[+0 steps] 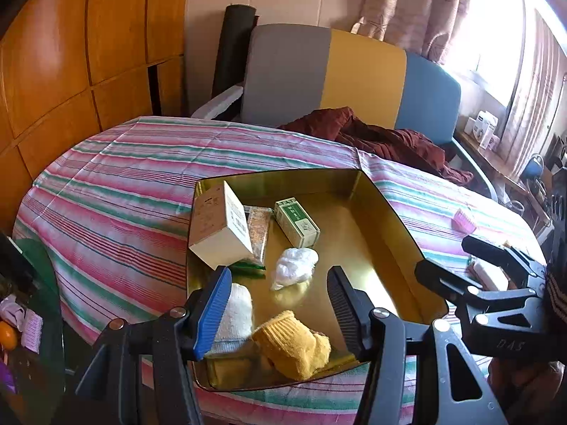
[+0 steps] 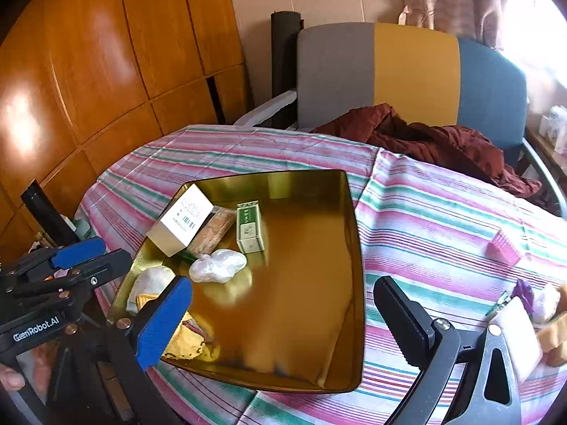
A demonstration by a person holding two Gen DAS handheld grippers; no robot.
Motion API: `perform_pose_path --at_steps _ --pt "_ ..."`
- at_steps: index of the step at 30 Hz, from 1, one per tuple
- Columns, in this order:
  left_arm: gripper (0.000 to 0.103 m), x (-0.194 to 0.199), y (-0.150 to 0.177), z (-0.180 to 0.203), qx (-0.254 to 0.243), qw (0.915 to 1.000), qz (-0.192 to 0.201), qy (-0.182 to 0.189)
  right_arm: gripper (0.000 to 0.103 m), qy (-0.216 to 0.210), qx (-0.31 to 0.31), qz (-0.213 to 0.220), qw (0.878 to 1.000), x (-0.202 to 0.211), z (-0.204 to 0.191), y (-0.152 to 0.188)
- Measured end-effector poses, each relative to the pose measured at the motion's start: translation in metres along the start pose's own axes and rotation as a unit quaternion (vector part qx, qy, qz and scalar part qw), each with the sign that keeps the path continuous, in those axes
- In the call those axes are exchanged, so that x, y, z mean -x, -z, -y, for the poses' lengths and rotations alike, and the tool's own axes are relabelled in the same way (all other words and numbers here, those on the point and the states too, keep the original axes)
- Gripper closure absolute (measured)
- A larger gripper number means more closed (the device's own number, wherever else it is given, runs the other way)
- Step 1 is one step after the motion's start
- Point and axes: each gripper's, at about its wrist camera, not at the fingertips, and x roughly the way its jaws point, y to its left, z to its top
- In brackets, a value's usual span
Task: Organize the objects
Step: 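Move both grippers back toward the remaining items beside the tray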
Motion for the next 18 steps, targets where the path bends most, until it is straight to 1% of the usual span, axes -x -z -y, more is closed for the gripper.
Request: perform_pose_path --at_steps 10,18 --pt "0.046 -0.003 0.005 0.019 -0.025 0.9995 -0.011 0.012 0.0 0.015 -0.03 -0.005 0.999 0.006 0.03 0.011" --pt "0.046 -0.007 0.007 0.036 -0.048 0.9983 -0.023 0.023 0.0 0.039 -0.072 -0.01 0.997 0.011 0.07 0.021"
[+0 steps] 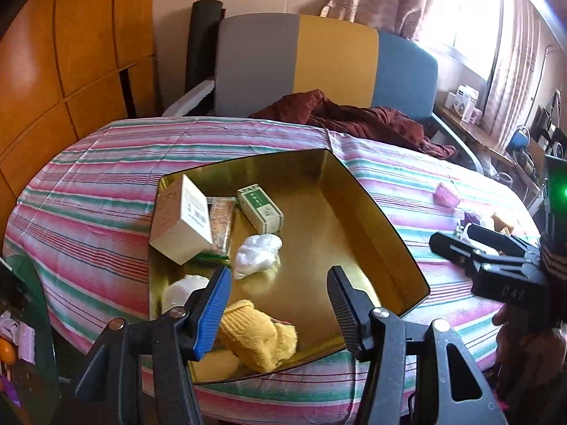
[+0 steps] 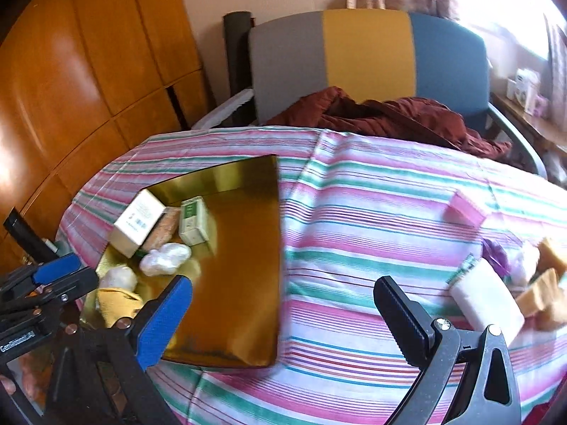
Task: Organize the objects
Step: 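Move both grippers back toward the remaining items beside the tray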
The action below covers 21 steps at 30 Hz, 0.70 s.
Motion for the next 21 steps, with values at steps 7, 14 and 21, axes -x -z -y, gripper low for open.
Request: perform_pose_path --at_steps 7,14,21 --pt "0.046 -0.006 -0.003 0.019 -0.026 0.9995 -0.009 0.012 0.0 0.033 -0.04 -0.004 0.999 0.005 0.049 -0.001" --pt "0.046 -0.014 -0.005 0.044 -0.05 0.9977 -0.022 0.039 0.0 0.072 -0.08 0.006 0.994 0.022 0.106 -0.008" --pt "0.046 -0.026 -0.012 0.074 -0.065 0.9937 -0.044 0.08 0.0 0.117 -0.119 0.034 0.985 0.055 0.174 -0.023"
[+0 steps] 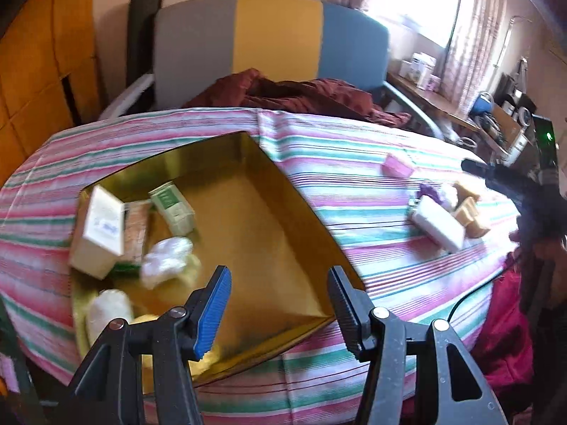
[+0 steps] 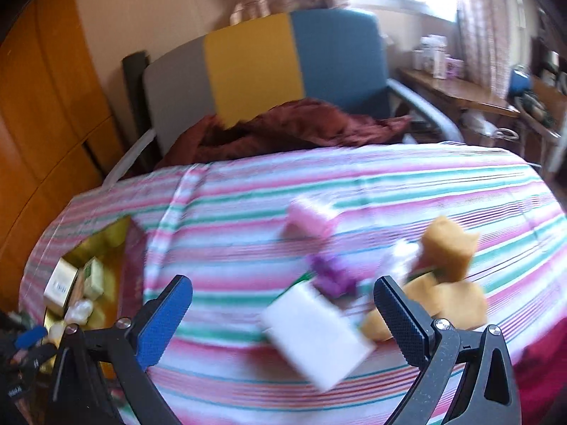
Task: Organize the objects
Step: 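Move both grippers back toward the remaining items beside the tray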
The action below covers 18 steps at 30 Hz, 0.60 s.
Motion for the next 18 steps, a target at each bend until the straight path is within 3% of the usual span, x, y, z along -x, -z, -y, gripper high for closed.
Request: perform_pose_path --at_steps 4,9,15,18 --pt "0.046 -0.009 -0.01 0.028 -0.027 0.9991 -0.008 0.032 0.0 0.024 -0.033 0.026 0.999 0.008 0.042 -0.015" --pt "0.046 -0.036 -0.028 0.068 -0.029 0.9938 -0.057 0.091 0.0 0.037 -0.102 0.046 0.993 0.013 0.093 -0.014" --pt "0.046 -0.091 -0.042 0.121 -0.016 0.9784 -0.141 0.15 0.0 0.033 -0.16 0.052 0.985 0.024 0.129 -0.018" --pt "0.042 -0.121 -0.047 0.144 0.015 0.9687 -0.183 0.167 0.0 0.017 -0.175 0.06 0.983 0.032 0.136 -0.019"
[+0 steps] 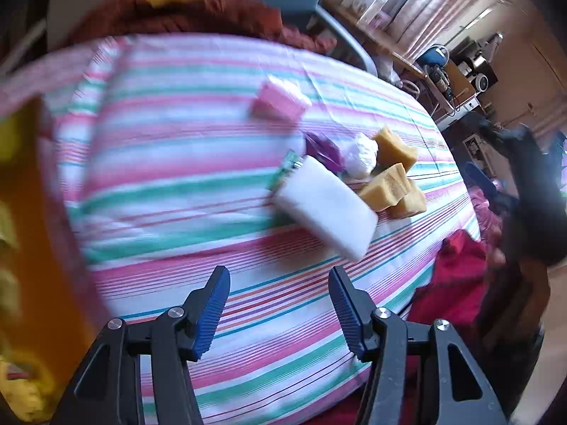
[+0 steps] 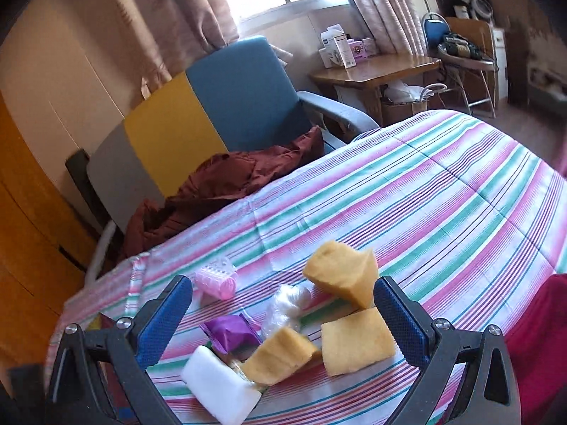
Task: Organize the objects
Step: 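Move both grippers back toward the remaining items beside the tray, then grasp the white foam block with the left gripper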
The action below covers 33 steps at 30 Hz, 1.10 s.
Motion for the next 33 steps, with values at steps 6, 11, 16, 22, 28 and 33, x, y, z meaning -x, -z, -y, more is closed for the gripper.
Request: perform_pose_path --at_steps 6,11,16,22,28,33 --pt "0.036 -0.047 -0.027 0.018 0.075 0.9951 -0.053 0.037 0.0 -0.02 -0.003 -0.006 1.0 0.002 -0.002 -0.003" --pt "0.034 -0.071 -0.047 0.03 0.107 0.9929 -0.049 0.012 0.0 -0.031 -0.007 -0.008 0.999 0.003 -0.002 -0.002" --pt "0.031 -0.088 -0.066 0.045 0.083 0.9943 -0.05 -0.045 0.0 -0.034 -0.017 -0.012 0.999 0.001 0.001 -0.002" --pt "0.037 -0.091 -0.057 0.05 0.022 0.9976 -0.042 -0.052 0.0 -0.04 -0.011 -0.027 0.999 -0.005 -0.003 0.002" --pt "0.047 -0.063 -0.03 0.033 -0.021 0.999 -0.039 -0.012 0.0 -0.043 0.016 -0.048 0.998 -0.016 -0.016 0.011" --pt "0.047 -0.04 0.0 0.011 -0.041 0.9988 -0.023 -0.016 0.0 -0.036 0.029 -0.065 0.997 -0.025 -0.023 0.02"
